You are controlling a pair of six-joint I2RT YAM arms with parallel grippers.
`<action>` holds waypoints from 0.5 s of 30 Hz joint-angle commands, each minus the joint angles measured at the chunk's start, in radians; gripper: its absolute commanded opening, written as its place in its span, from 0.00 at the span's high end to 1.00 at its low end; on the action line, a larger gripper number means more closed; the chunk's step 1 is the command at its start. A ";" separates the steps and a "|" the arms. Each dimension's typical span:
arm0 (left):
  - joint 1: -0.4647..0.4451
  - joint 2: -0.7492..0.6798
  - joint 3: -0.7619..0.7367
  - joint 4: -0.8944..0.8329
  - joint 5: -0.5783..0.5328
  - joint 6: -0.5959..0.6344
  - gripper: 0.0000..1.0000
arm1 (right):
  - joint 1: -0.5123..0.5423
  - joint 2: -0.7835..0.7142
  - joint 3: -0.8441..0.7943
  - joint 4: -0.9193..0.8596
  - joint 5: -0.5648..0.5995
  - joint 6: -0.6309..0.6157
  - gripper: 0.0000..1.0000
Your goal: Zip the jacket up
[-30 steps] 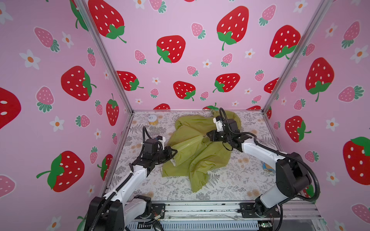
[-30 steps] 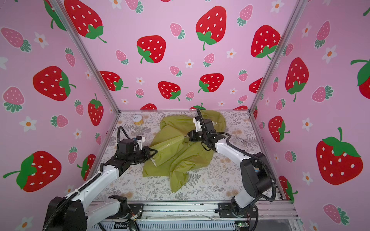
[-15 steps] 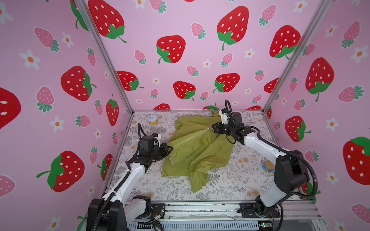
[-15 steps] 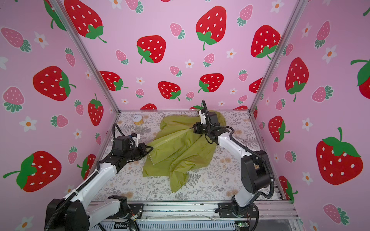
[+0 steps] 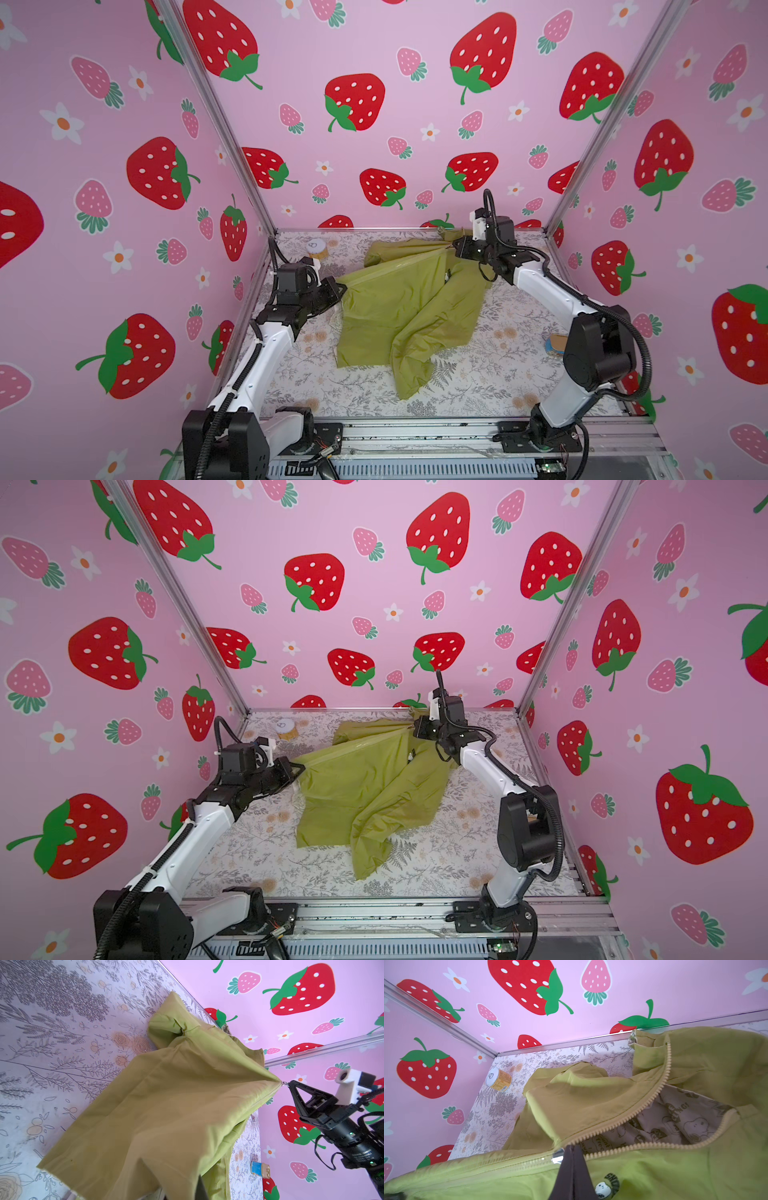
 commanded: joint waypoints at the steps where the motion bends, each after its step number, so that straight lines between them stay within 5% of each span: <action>1: 0.037 0.022 0.082 -0.052 -0.058 0.022 1.00 | -0.057 0.008 0.056 0.017 0.048 0.002 1.00; 15: 0.152 0.122 0.268 -0.083 -0.047 0.026 1.00 | -0.192 0.000 0.093 0.011 0.026 0.025 1.00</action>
